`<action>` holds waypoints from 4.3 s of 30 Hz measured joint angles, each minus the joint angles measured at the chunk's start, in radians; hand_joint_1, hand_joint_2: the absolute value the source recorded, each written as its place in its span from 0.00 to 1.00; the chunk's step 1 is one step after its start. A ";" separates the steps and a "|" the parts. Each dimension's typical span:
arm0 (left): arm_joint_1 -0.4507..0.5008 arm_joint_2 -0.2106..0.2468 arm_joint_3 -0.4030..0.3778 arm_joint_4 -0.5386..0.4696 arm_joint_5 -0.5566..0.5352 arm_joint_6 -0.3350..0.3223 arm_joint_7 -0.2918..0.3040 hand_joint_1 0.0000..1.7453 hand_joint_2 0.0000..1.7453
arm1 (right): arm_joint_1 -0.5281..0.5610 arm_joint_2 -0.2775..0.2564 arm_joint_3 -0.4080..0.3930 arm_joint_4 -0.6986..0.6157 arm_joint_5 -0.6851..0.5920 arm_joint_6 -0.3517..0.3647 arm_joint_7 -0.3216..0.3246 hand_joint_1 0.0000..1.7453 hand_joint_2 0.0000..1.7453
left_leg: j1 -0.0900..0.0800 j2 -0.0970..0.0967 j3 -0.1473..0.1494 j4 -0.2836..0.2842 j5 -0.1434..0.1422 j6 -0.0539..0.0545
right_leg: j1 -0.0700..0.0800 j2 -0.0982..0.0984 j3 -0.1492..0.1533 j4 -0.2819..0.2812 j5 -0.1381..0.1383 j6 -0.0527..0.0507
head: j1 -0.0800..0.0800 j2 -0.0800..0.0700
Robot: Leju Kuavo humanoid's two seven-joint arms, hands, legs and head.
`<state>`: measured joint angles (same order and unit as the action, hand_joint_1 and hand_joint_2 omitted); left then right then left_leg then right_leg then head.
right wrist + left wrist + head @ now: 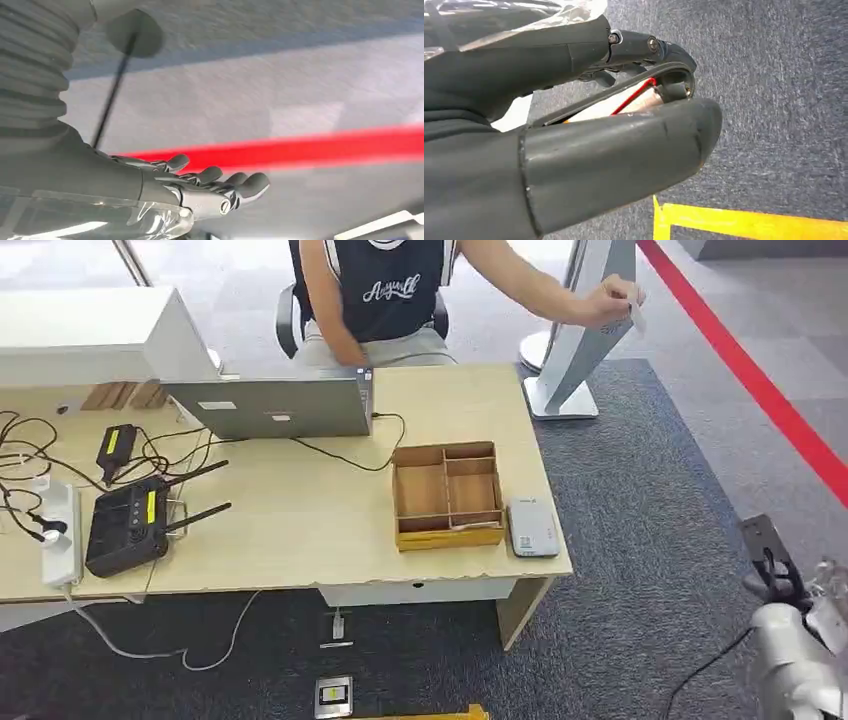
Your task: Pass the card to the sensor for recognition and then transmit it.
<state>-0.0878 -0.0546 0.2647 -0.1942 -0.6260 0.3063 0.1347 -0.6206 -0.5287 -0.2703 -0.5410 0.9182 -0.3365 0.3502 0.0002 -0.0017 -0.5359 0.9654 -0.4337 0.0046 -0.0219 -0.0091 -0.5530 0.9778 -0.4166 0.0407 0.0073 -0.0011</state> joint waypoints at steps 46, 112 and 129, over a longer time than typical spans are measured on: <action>0.004 0.007 -0.059 0.000 -0.030 -0.008 0.005 0.00 0.00 | -0.344 0.131 0.914 -0.291 -0.005 -0.030 -0.151 0.00 1.00 | 0.003 -0.003 -0.004 0.000 0.004 -0.002 | 0.003 -0.005 -0.004 0.001 0.001 -0.001 | 0.000 0.000; 0.014 0.020 -0.128 0.000 -0.037 -0.015 -0.020 0.00 0.00 | -0.380 0.287 1.057 -0.153 -0.084 -0.082 -0.166 1.00 1.00 | 0.003 -0.004 -0.004 0.001 0.004 -0.002 | 0.004 -0.005 -0.005 0.001 0.001 -0.002 | 0.000 0.000; 0.014 0.019 -0.129 0.000 -0.028 -0.012 -0.014 0.00 0.00 | -0.378 0.291 1.063 -0.156 -0.086 -0.049 -0.171 1.00 1.00 | 0.003 -0.004 -0.004 0.001 0.004 -0.002 | 0.004 -0.005 -0.005 0.000 0.001 -0.002 | 0.000 0.000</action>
<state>-0.0734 -0.0359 0.1358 -0.1938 -0.6538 0.2941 0.1202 -0.9984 -0.2380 0.7927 -0.6970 0.8320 -0.3856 0.1793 0.0037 -0.0053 -0.5399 0.9660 -0.4300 0.0028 -0.0178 -0.0138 -0.5585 0.9782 -0.4155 0.0391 0.0069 -0.0011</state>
